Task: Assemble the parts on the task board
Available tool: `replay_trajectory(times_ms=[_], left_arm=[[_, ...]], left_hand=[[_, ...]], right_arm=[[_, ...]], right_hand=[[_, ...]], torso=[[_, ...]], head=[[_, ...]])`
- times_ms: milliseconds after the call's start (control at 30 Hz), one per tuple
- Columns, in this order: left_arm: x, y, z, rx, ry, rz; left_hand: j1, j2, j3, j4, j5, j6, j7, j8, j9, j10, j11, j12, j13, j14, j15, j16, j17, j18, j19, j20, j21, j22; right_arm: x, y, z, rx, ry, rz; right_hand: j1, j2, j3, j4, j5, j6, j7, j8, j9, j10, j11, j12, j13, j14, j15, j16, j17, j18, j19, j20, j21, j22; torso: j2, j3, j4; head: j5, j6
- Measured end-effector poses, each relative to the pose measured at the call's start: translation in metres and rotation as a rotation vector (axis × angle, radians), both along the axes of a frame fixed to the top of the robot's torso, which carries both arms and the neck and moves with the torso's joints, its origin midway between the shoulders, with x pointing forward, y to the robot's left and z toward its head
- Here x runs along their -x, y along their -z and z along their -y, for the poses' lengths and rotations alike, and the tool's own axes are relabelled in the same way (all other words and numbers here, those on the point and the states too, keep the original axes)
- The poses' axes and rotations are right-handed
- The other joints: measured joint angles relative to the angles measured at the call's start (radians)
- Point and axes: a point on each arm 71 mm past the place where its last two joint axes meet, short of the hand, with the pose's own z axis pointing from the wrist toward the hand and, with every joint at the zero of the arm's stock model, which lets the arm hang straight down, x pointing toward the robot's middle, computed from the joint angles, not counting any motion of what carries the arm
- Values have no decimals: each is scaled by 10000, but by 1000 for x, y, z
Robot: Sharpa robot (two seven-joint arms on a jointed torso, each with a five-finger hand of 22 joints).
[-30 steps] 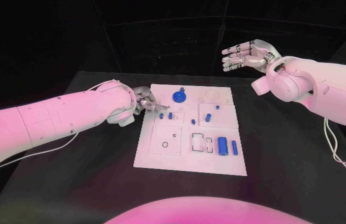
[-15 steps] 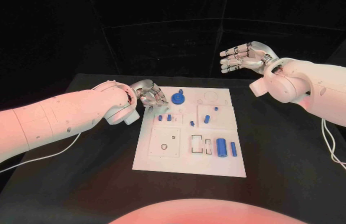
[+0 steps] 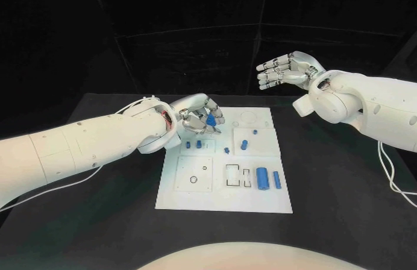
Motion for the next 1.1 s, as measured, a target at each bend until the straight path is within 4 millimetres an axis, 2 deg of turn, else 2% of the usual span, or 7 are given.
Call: replay_trajectory(times_ms=[133,300,633,1100], left_arm=[[3,2,18,-1183,1131,941],[5,9,35,-2572,2126,1690],[3,17,52,-4252,3037,2595],[-2,24,64,-4868,3331,2985]], left_hand=[[1,-1,-108,-109,0,237,-86,-267,-268,125,-70,-239,-376,646,-34,917,949,1,432,-29,354,221],[1,-2,-186,-188,0,595,-194,-492,-506,421,-124,-360,-723,1159,-73,1739,1857,1,1149,-80,1565,1281],[2,92,-71,-302,0,978,-334,-614,-665,631,-125,-537,-1010,1194,-109,1890,1920,2,1264,-92,1873,1563],[49,138,66,-439,0,1119,-337,-926,-862,774,-124,-748,-1269,1194,-109,1930,1775,1,1264,-92,1873,1580]], right_arm=[[0,0,-2,8,-36,8],[-1,0,-5,15,-80,17],[-1,0,-8,45,-138,38],[-1,0,-11,53,-191,47]], right_hand=[[0,0,0,0,0,0,0,0,0,0,0,0,0,0,0,0,0,1,0,0,0,0],[0,0,0,0,0,0,0,0,-1,0,0,0,0,0,0,0,0,1,0,0,0,0],[0,0,25,-24,-1,-1,0,0,-1,0,0,0,0,0,0,0,0,1,-1,1,0,0],[0,0,25,-24,-1,0,0,0,-2,0,0,0,0,0,0,0,0,1,-1,1,0,0]], torso=[[2,-1,1],[6,-10,2],[6,-11,4],[2,-9,14]], head=[[-58,11],[-108,6],[-174,12],[-227,21]])
